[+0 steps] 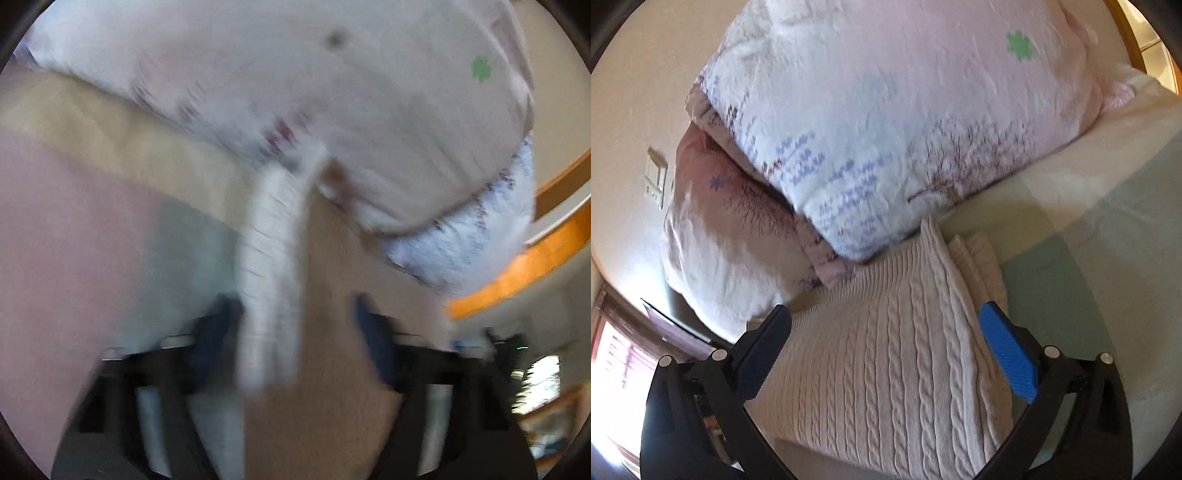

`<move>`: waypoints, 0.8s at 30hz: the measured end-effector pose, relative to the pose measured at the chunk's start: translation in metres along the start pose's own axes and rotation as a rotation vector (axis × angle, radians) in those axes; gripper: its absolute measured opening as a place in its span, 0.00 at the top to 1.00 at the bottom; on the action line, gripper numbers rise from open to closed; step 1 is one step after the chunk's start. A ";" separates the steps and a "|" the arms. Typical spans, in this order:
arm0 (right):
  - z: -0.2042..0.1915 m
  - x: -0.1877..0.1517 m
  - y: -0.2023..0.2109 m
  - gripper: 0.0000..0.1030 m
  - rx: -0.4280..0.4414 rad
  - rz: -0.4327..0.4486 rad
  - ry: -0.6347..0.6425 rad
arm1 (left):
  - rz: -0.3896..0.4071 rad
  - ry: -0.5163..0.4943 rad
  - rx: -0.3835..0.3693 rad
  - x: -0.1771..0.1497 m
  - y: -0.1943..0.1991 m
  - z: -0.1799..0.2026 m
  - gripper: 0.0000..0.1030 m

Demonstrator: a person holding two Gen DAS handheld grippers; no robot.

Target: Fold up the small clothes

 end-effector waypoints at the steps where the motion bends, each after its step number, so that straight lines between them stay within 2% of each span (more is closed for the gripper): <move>1: 0.002 -0.002 0.005 0.01 0.016 -0.009 -0.006 | -0.007 0.037 0.008 -0.004 -0.006 -0.002 0.75; 3: 0.001 -0.004 0.004 0.01 0.037 -0.022 -0.033 | 0.022 0.052 0.027 -0.006 -0.010 0.005 0.80; 4: 0.005 -0.004 0.011 0.01 0.053 -0.025 -0.058 | 0.030 0.078 0.000 -0.007 -0.005 0.011 0.82; 5: 0.008 -0.002 0.017 0.01 0.057 -0.021 -0.068 | 0.037 0.097 -0.036 -0.008 0.000 0.018 0.83; 8: 0.019 0.011 0.039 0.01 0.031 0.035 -0.056 | 0.071 0.069 -0.171 -0.002 0.008 0.084 0.84; 10: 0.025 0.023 0.051 0.01 0.004 0.085 -0.043 | 0.050 0.059 -0.291 -0.011 -0.008 0.144 0.84; 12: 0.029 0.034 0.056 0.01 -0.007 0.120 -0.066 | -0.026 0.073 -0.401 -0.033 -0.041 0.196 0.84; 13: 0.030 0.036 0.054 0.01 -0.005 0.125 -0.074 | -0.083 0.119 -0.472 -0.051 -0.064 0.221 0.81; 14: 0.031 0.039 0.051 0.01 -0.009 0.126 -0.077 | -0.139 0.184 -0.545 -0.063 -0.080 0.237 0.67; 15: 0.034 0.042 0.045 0.01 -0.027 0.120 -0.077 | -0.275 0.345 -0.699 -0.086 -0.105 0.260 0.57; 16: 0.037 0.044 0.041 0.01 -0.046 0.112 -0.078 | -0.340 0.443 -0.747 -0.097 -0.117 0.268 0.53; 17: 0.041 0.046 0.039 0.01 -0.062 0.102 -0.081 | -0.353 0.480 -0.741 -0.102 -0.122 0.269 0.50; 18: 0.042 0.047 0.038 0.01 -0.065 0.091 -0.087 | -0.326 0.460 -0.721 -0.102 -0.121 0.268 0.46; 20: 0.040 0.050 0.040 0.01 -0.035 0.074 -0.083 | -0.248 0.332 -0.662 -0.093 -0.108 0.255 0.30; 21: 0.037 0.049 0.040 0.02 -0.016 0.060 -0.066 | -0.191 0.236 -0.587 -0.085 -0.097 0.240 0.26; 23: 0.028 0.044 0.031 0.18 -0.003 -0.001 -0.007 | -0.100 0.078 -0.420 -0.073 -0.083 0.211 0.19; 24: 0.024 0.038 0.021 0.25 -0.009 -0.048 0.020 | -0.071 -0.003 -0.327 -0.069 -0.075 0.193 0.19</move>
Point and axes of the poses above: each gripper's, at about its wrist camera, not at the fingertips, and y roughly against the way its jaws point, z to its right, x to its top, the point moved 7 cm from there along -y, roughly the way its jaws point, and after that the axes turned 14 degrees about z, right-handed, at the moved point
